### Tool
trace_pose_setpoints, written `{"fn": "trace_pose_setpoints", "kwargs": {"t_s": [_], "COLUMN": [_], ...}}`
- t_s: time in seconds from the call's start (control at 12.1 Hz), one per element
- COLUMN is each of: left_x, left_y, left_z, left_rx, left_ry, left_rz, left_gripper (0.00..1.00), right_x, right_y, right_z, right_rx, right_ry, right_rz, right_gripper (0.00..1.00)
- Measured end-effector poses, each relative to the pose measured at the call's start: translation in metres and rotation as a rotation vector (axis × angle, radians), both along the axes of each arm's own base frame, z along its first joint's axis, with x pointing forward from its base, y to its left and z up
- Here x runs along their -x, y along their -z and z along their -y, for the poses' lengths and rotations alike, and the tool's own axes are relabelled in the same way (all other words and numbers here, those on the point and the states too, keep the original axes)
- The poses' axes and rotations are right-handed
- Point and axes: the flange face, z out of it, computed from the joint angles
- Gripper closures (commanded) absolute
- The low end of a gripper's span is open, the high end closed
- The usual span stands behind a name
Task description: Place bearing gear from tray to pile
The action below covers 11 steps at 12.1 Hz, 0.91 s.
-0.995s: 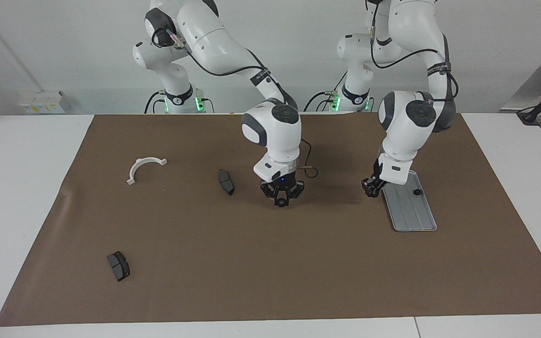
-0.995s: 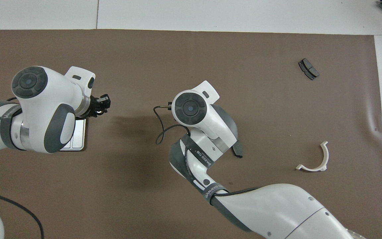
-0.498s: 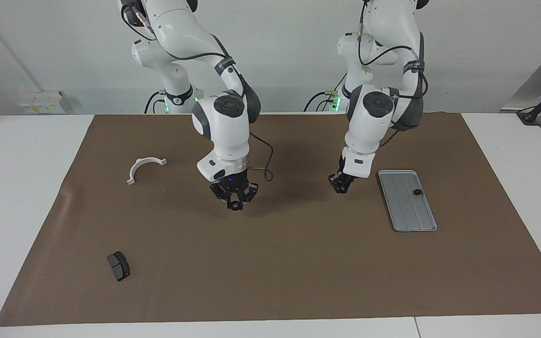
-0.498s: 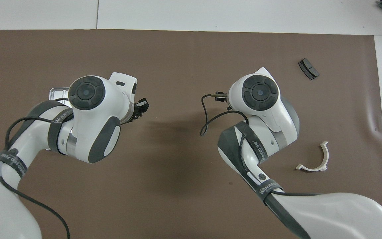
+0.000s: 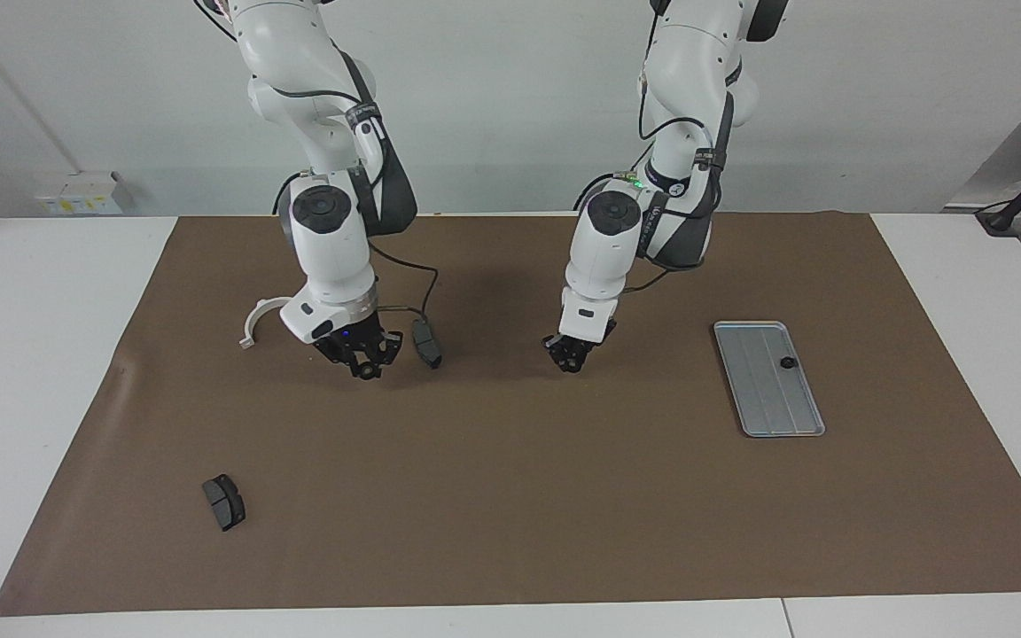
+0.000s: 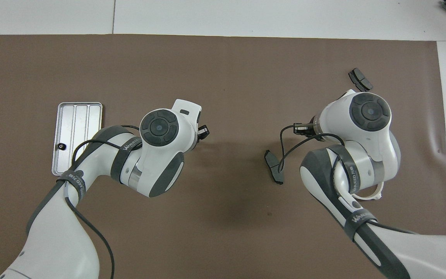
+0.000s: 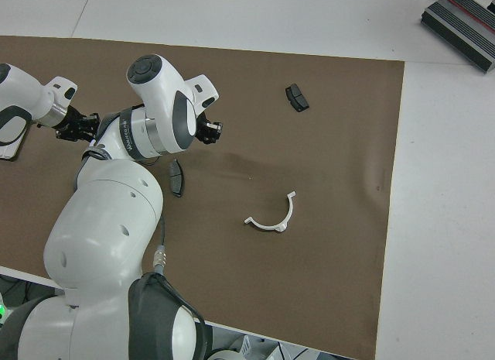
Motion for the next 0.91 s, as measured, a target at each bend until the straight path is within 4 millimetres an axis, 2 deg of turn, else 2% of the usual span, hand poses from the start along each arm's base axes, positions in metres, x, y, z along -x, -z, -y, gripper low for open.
{"fn": "trace_pose_setpoints", "kwargs": {"t_s": [0.08, 0.17, 0.41, 0.58, 0.66, 0.75, 0.91], "left_x": [0.001, 0.001, 0.002, -0.007, -0.019, -0.032, -0.049], "left_y": [0.002, 0.001, -0.003, -0.016, -0.034, -0.056, -0.095], "left_z": [0.002, 0.003, 0.009, -0.002, -0.021, -0.052, -0.135], "left_rx": [0.0, 0.0, 0.004, -0.004, -0.008, -0.014, -0.042], "left_ry": [0.002, 0.005, 0.012, -0.01, -0.044, -0.074, -0.071], "left_rz": [-0.001, 0.001, 0.007, 0.004, 0.005, 0.004, -0.024], "left_gripper": [0.14, 0.0, 0.0, 0.02, 0.04, 0.04, 0.07], "right_x": [0.002, 0.004, 0.012, 0.014, 0.014, 0.013, 0.011], "right_y": [0.007, 0.015, 0.034, 0.042, 0.045, 0.047, 0.056], "right_z": [0.017, 0.034, 0.07, 0.098, 0.106, 0.112, 0.126], "right_rx": [0.003, 0.005, 0.0, 0.0, 0.0, -0.001, -0.002], "right_ry": [-0.021, -0.043, -0.079, -0.094, -0.092, -0.088, -0.079], "right_rz": [-0.003, -0.011, -0.034, -0.04, -0.033, -0.019, -0.008], "right_gripper": [1.0, 1.0, 1.0, 1.0, 1.0, 1.0, 1.0]}}
